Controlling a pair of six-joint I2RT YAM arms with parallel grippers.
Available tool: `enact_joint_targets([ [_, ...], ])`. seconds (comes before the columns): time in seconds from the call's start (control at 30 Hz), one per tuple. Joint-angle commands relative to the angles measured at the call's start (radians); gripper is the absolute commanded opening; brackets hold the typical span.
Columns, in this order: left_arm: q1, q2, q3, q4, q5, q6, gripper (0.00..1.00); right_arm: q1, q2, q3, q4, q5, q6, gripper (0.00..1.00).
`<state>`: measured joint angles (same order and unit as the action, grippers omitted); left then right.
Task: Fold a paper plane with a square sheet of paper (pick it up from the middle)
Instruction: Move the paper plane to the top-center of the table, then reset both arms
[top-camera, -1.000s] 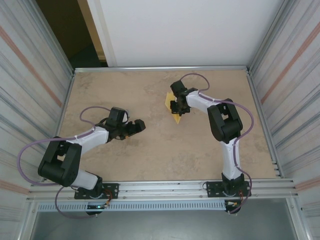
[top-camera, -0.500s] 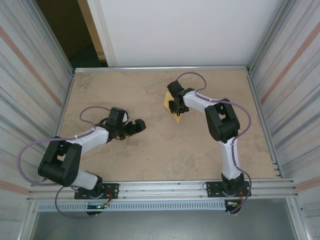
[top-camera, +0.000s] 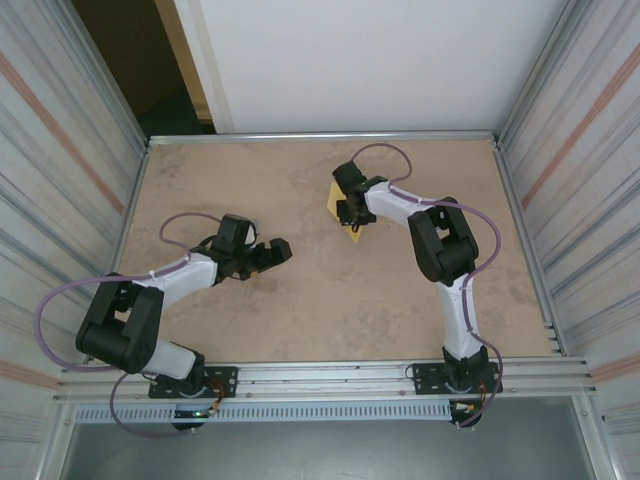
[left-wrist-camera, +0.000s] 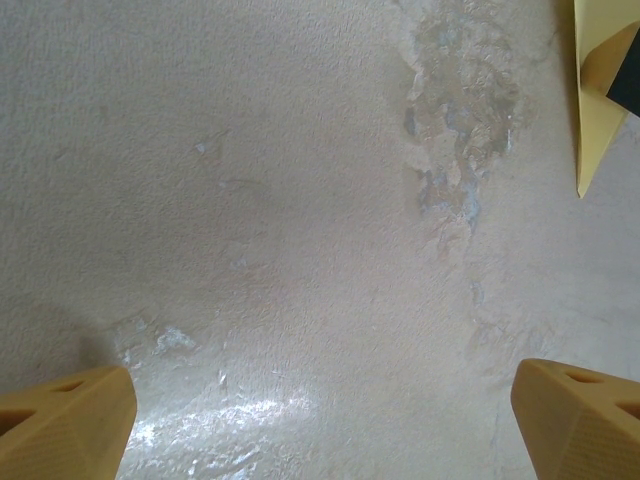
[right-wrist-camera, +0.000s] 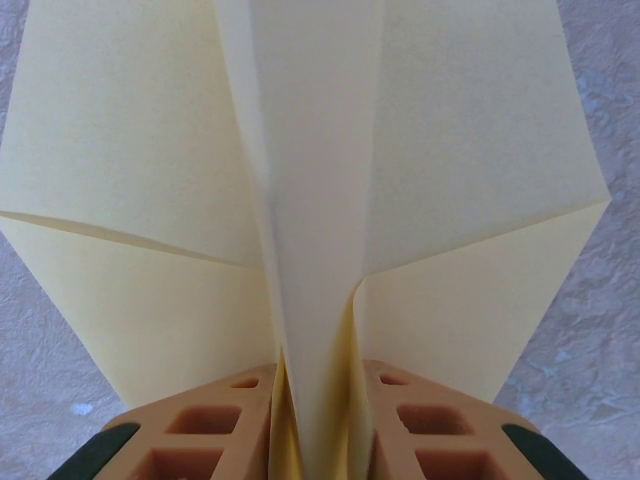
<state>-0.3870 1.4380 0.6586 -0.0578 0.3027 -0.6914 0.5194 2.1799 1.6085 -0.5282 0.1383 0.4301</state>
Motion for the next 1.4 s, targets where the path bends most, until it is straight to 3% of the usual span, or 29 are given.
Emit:
enact_joint_targets([
  [0.0, 0.003, -0.025, 0.024, -0.040, -0.011, 0.023, 0.97, -0.002, -0.017, -0.010, -0.060, 0.009, 0.047, 0.26],
  [0.47, 0.004, -0.100, 0.085, -0.117, -0.070, 0.048, 0.97, -0.010, -0.141, 0.007, -0.087, -0.016, 0.069, 0.29],
  [0.67, 0.005, -0.174, 0.146, -0.200, -0.203, 0.105, 0.97, -0.036, -0.331, -0.061, -0.091, 0.030, 0.072, 0.35],
  [0.83, 0.030, -0.277, 0.144, -0.235, -0.384, 0.168, 0.99, -0.096, -0.596, -0.251, -0.023, 0.162, 0.055, 0.54],
  [1.07, 0.172, -0.468, -0.031, -0.109, -0.607, 0.213, 0.99, -0.262, -0.966, -0.633, 0.168, 0.314, -0.021, 0.89],
  [1.2, 0.260, -0.553, -0.166, 0.007, -0.709, 0.285, 0.99, -0.409, -1.064, -0.809, 0.276, 0.326, -0.027, 0.94],
  [1.33, 0.272, -0.582, -0.307, 0.235, -0.824, 0.384, 0.99, -0.517, -1.050, -0.945, 0.425, 0.283, -0.039, 0.99],
  [1.37, 0.290, -0.581, -0.308, 0.236, -0.788, 0.396, 0.99, -0.526, -1.031, -0.971, 0.473, 0.276, -0.047, 0.99],
])
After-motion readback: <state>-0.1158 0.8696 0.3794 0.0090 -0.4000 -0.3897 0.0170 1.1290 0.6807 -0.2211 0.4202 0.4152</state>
